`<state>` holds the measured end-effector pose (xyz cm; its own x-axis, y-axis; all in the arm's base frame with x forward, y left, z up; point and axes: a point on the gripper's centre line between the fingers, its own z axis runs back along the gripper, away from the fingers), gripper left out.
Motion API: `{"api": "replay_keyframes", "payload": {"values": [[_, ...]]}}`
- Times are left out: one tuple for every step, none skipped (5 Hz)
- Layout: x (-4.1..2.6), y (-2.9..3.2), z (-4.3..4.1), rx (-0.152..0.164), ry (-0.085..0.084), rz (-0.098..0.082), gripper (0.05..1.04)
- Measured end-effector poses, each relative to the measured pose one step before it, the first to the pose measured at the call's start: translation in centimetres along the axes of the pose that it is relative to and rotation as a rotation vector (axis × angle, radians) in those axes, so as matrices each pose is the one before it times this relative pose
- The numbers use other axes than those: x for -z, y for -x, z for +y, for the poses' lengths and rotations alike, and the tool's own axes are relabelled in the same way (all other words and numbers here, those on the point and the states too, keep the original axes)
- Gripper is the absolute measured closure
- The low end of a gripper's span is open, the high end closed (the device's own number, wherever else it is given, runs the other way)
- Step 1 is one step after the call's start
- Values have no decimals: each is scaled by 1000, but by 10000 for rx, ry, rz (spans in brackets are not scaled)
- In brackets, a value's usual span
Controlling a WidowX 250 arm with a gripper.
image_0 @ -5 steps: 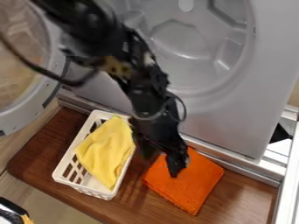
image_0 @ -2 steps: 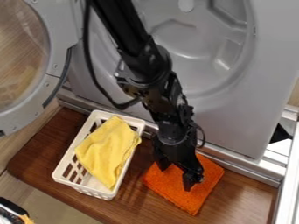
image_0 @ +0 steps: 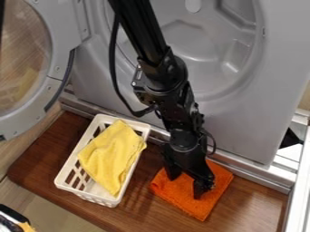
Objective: Pick up orange cloth and place it inside basket
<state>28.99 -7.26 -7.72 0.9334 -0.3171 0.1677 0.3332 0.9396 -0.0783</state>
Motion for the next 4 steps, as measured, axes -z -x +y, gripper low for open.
{"api": "replay_keyframes", "payload": {"values": [[161, -54, -115, 143, -47, -1, 372], [20, -51, -149, 164, -113, 20, 647], [-29, 54, -358, -11, 59, 2, 866], [-84, 322, -524, 97, 305, 47, 979]]}}
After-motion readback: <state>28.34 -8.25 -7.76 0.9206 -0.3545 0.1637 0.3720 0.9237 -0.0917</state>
